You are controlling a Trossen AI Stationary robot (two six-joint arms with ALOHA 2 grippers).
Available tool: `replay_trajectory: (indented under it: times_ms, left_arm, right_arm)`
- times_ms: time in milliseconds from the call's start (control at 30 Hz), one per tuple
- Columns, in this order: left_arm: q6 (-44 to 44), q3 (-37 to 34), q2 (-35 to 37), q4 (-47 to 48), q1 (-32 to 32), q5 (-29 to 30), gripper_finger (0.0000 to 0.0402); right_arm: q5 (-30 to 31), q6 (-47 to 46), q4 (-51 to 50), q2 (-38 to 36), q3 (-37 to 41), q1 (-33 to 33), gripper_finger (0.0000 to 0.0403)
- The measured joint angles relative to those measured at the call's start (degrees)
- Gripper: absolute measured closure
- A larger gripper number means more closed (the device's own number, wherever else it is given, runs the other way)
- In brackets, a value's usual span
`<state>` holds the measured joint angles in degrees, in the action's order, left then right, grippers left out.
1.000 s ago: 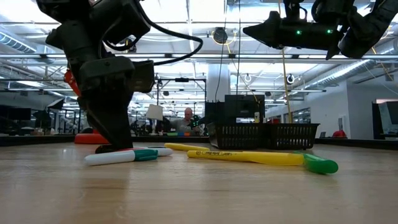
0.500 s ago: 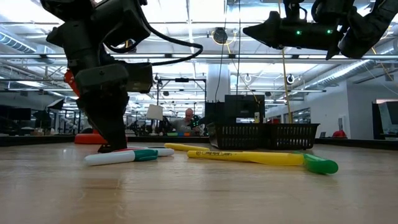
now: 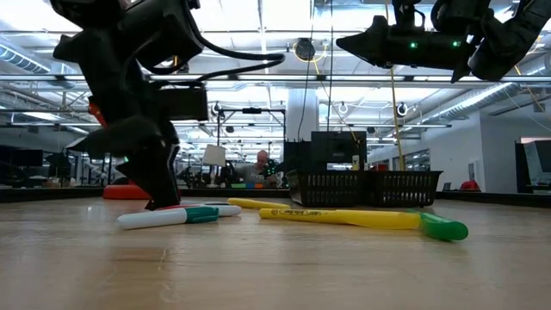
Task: Pick & Place Markers
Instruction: Put the black and white highlighter pen into the top right black bin
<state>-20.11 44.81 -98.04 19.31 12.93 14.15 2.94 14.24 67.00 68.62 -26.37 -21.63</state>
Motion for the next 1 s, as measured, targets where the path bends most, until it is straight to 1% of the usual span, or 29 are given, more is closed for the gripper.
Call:
replay_trajectory:
  times_ms: [67,167,233,300,400,467,500,533,633,700,867,933,1000]
  left_arm:
    - [2.04,-0.21,0.53,-1.66,0.00,2.11,0.0361]
    - [7.14,-0.44,2.35,-4.49,-0.10,6.86,0.0361]
    - [11.17,-0.73,4.63,-5.56,-0.45,10.10,0.0361]
    - [15.25,-0.38,7.67,-9.57,-0.67,12.92,0.0361]
    - [22.86,-0.36,12.07,-15.20,-1.70,14.40,0.0361]
    - [29.78,-0.36,13.97,-21.72,-3.12,12.85,0.0361]
    - [33.20,-0.36,14.79,-25.09,-3.97,10.64,0.0361]
    - [36.27,-0.30,15.34,-28.58,-5.09,6.89,0.0361]
    - [42.58,-0.21,15.58,-36.12,-10.00,-8.25,0.0361]
    - [44.80,-0.21,15.51,-39.80,-14.26,-16.06,0.0361]
    - [45.04,-0.25,14.43,-50.40,-24.16,-31.61,0.0361]
    - [44.75,-0.15,14.02,-55.63,-26.29,-36.73,0.0361]
    - [43.61,-0.08,13.88,-57.61,-27.64,-40.38,0.0361]
  right_arm:
    - [-0.02,-0.02,0.00,0.00,0.00,-0.02,0.0298]
    - [0.02,0.07,0.00,0.00,0.00,-0.02,0.0298]
    - [0.29,0.09,-0.02,0.00,0.00,-0.02,0.0298]
    - [0.41,0.11,-0.58,0.00,0.00,-0.02,0.0298]
    - [0.44,0.06,-2.41,0.00,-0.02,-0.02,0.0298]
    - [0.40,0.05,-3.75,0.02,-0.02,-0.02,0.0298]
    - [0.15,0.20,-4.16,0.02,-0.02,0.03,0.0298]
    - [0.02,0.26,-4.69,0.02,-0.02,0.41,0.0298]
    - [0.00,1.07,-6.53,0.02,-0.02,2.13,0.0298]
    - [0.00,2.32,-8.10,0.02,-0.02,3.68,0.0298]
    - [0.00,4.56,-9.52,0.02,-0.02,7.78,0.0298]
    - [0.05,5.41,-9.46,0.03,-0.02,9.77,0.0298]
    - [0.01,6.80,-9.28,0.33,-0.02,11.78,0.0295]
